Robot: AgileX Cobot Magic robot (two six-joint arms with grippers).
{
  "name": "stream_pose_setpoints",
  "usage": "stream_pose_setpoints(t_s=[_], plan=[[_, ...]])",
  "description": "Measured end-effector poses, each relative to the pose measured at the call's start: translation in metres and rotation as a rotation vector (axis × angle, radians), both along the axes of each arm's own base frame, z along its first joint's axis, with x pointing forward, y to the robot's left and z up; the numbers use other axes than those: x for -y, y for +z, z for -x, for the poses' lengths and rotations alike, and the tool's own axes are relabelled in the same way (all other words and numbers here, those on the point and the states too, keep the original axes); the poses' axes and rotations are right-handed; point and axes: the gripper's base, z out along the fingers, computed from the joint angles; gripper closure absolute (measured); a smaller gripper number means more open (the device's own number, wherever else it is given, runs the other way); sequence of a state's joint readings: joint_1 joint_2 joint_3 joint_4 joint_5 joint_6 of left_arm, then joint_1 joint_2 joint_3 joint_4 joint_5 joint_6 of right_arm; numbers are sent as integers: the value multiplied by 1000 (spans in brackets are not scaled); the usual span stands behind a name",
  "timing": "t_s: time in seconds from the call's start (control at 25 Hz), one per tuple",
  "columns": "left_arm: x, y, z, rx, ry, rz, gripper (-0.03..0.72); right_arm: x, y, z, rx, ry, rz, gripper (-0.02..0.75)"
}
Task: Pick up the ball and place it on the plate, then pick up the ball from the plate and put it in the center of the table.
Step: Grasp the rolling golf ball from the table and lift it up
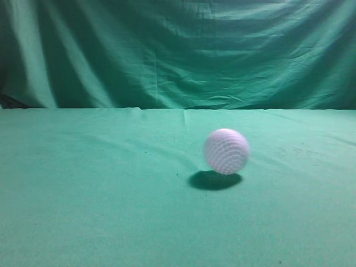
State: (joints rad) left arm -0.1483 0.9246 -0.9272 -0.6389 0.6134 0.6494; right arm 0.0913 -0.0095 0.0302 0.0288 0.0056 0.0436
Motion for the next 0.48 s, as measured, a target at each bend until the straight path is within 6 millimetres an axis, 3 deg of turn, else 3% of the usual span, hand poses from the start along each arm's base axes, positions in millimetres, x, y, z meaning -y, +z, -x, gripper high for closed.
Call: stream_pose_setpoints(t_s=[0.16, 0.28, 0.48], plan=[[-9, -22, 35, 70, 46, 7, 688, 0, 10, 1, 56, -1, -6, 675], [-13, -43, 54, 79, 54, -2, 688, 0, 35, 4, 9, 1, 32, 675], [-15, -78, 67, 40, 49, -34, 688, -2, 69, -10, -291, 14, 88, 675]])
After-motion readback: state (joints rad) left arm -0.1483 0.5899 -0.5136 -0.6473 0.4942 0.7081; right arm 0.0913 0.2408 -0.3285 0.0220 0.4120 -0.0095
